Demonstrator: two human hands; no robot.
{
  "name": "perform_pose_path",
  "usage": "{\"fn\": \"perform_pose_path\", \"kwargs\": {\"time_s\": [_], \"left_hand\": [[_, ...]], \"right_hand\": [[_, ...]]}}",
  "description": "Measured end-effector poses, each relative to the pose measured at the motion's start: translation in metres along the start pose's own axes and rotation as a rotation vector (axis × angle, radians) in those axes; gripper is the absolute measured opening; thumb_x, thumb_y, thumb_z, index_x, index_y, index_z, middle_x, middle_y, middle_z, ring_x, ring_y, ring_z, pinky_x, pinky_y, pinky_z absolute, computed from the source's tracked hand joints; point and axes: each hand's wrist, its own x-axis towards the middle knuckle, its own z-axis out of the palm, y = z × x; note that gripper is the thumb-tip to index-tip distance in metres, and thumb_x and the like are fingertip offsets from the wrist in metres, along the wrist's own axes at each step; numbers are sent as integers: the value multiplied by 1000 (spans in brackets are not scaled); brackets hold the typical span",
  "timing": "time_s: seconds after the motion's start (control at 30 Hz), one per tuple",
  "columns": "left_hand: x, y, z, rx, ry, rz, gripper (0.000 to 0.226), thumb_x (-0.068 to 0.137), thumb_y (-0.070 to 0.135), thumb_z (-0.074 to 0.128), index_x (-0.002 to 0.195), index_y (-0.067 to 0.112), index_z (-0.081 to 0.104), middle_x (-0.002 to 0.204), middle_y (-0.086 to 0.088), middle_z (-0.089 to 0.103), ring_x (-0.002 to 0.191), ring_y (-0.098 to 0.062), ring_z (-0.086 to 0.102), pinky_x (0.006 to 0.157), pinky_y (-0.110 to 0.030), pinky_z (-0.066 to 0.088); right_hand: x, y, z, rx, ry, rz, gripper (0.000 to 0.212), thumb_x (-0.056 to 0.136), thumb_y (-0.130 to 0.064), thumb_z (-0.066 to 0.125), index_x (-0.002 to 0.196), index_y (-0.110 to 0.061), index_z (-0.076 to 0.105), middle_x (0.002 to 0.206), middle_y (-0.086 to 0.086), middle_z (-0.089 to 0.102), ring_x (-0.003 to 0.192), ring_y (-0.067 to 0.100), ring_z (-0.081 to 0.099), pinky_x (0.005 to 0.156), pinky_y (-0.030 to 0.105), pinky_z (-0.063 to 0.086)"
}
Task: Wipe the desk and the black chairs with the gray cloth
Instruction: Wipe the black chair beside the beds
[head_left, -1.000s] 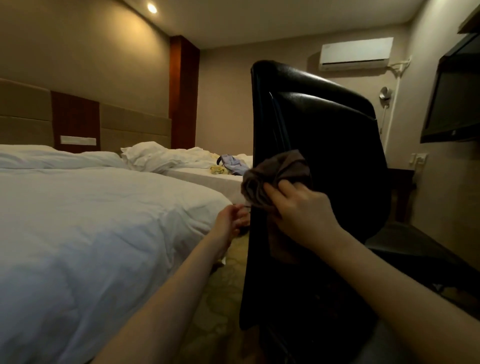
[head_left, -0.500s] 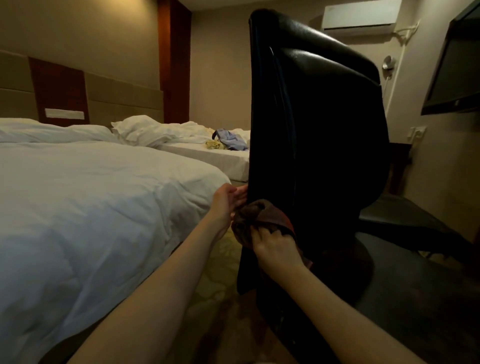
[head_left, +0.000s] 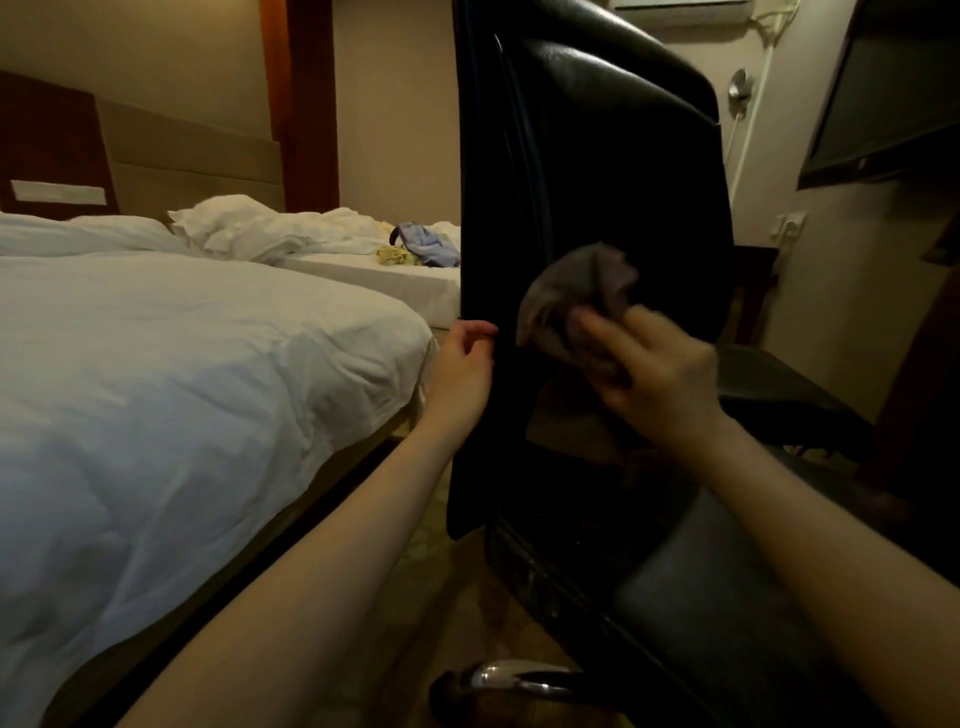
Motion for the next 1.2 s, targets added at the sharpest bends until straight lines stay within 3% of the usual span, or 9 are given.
{"fn": "perform_pose_path", "kwargs": {"time_s": [0.07, 0.17, 0.23, 0.37, 0.5, 0.7, 0.83, 1.03, 1.2], "left_hand": [[-3, 3, 11, 32, -8, -14, 20, 91, 9, 41, 88, 23, 54, 90, 1, 57, 90, -19, 54, 83, -35, 43], [-11, 3, 22, -9, 11, -31, 20, 90, 12, 42, 85, 26, 55, 82, 1, 59, 85, -19, 56, 83, -37, 44], [-12, 3, 23, 25, -26, 9, 25, 89, 12, 43, 79, 30, 56, 76, 3, 59, 81, -18, 56, 79, -36, 45], [-8, 4, 24, 20, -67, 31, 23, 85, 12, 44, 76, 29, 57, 73, 3, 57, 78, -16, 54, 77, -34, 44], [-10, -1, 20, 7, -120, 27, 28, 90, 5, 43, 81, 28, 55, 76, 3, 55, 71, -10, 52, 65, -23, 40], [-25, -24, 21, 216, -152, 50, 19, 86, 14, 62, 95, 20, 46, 78, 4, 48, 64, -7, 47, 60, -21, 39], [-23, -36, 27, 289, -120, 56, 28, 86, 16, 64, 77, 25, 39, 68, 3, 44, 61, -10, 43, 62, -24, 37], [-14, -47, 30, 342, -111, 108, 32, 88, 15, 61, 73, 27, 35, 65, 3, 43, 60, -11, 43, 64, -29, 36], [-1, -53, 30, 375, -161, 113, 33, 89, 14, 60, 72, 27, 34, 64, 4, 42, 58, -8, 41, 55, -19, 34]], "right_hand": [[14, 2, 8, 10, 36, 250, 44, 78, -25, 62, 119, -11, 58, 93, 8, 58, 76, 24, 57, 54, 28, 48], [15, -9, 31, 268, -210, 639, 55, 78, -18, 67, 130, -10, 53, 115, 15, 62, 102, 32, 61, 81, 34, 49], [0, -18, 41, 397, -283, 763, 59, 78, -16, 68, 134, -14, 49, 123, 11, 60, 110, 30, 58, 90, 34, 45], [-37, -29, 43, 380, -404, 763, 61, 76, -16, 71, 133, -12, 49, 123, 11, 61, 111, 30, 58, 89, 34, 44], [-76, -42, 39, 280, -886, 706, 64, 82, -27, 63, 139, -19, 36, 128, 9, 55, 116, 29, 53, 86, 32, 43], [-67, -15, 28, 185, -658, 796, 40, 81, -26, 62, 121, -23, 54, 117, 4, 59, 108, 29, 57, 78, 34, 46], [-79, 15, 21, 36, -628, 847, 30, 85, -25, 62, 112, -14, 58, 110, 10, 56, 102, 34, 56, 65, 32, 38], [-118, 17, 64, 13, -1195, 824, 38, 92, -28, 53, 129, -17, 52, 134, 13, 47, 119, 35, 47, 94, 44, 44], [-117, -2, 95, 39, -1126, 774, 32, 92, -25, 52, 122, -15, 58, 124, 16, 57, 117, 36, 49, 93, 44, 45]]}}
